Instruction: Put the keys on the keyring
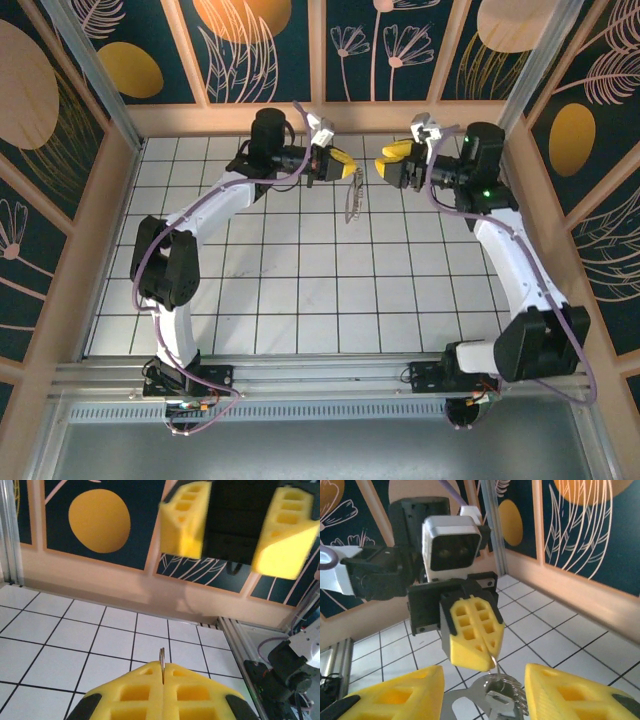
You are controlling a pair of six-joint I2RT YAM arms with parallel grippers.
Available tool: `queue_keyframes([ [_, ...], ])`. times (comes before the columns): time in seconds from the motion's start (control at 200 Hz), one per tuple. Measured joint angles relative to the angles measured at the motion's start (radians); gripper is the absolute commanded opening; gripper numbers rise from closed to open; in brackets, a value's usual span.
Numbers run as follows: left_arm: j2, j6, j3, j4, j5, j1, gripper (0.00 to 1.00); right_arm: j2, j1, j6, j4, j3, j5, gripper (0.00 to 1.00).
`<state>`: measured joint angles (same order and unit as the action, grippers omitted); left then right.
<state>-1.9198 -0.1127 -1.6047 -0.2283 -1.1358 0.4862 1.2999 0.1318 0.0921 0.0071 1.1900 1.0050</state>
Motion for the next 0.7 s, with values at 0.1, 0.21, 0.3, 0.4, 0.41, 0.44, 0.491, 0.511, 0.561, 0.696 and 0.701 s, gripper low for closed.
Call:
queue_keyframes([
  [0.1, 0.014, -0.034, 0.02, -0.053, 0.019, 0.0, 0.0, -0.066, 0.001, -0.074, 0.109, -0.094, -0.074, 0.46],
  [0.21, 0.035, -0.063, 0.042, -0.105, 0.043, 0.0, 0.0, -0.116, 0.001, -0.153, 0.22, -0.206, -0.188, 0.47],
  [0.3, 0.048, -0.08, 0.055, -0.136, 0.064, 0.0, 0.0, -0.136, 0.002, -0.204, 0.285, -0.274, -0.264, 0.47],
  [0.4, 0.056, -0.092, 0.064, -0.155, 0.085, 0.0, 0.0, -0.139, 0.017, -0.234, 0.319, -0.307, -0.347, 0.47],
  [0.41, 0.056, -0.092, 0.065, -0.156, 0.088, 0.0, 0.0, -0.139, 0.02, -0.234, 0.32, -0.309, -0.356, 0.47],
  [0.44, 0.058, -0.095, 0.069, -0.163, 0.095, 0.0, 0.0, -0.139, 0.03, -0.238, 0.328, -0.313, -0.378, 0.47],
  [0.491, 0.063, -0.099, 0.078, -0.172, 0.106, 0.0, 0.0, -0.139, 0.048, -0.241, 0.338, -0.318, -0.408, 0.47],
  [0.511, 0.066, -0.102, 0.082, -0.175, 0.11, 0.0, 0.0, -0.139, 0.055, -0.241, 0.341, -0.319, -0.417, 0.47],
  [0.561, 0.072, -0.107, 0.095, -0.185, 0.122, 0.0, 0.0, -0.138, 0.076, -0.249, 0.351, -0.322, -0.449, 0.46],
  [0.696, 0.092, -0.12, 0.13, -0.211, 0.148, 0.0, 0.0, -0.111, 0.125, -0.275, 0.378, -0.322, -0.523, 0.46],
  [0.701, 0.092, -0.121, 0.131, -0.211, 0.149, 0.0, 0.0, -0.11, 0.126, -0.276, 0.379, -0.323, -0.525, 0.46],
])
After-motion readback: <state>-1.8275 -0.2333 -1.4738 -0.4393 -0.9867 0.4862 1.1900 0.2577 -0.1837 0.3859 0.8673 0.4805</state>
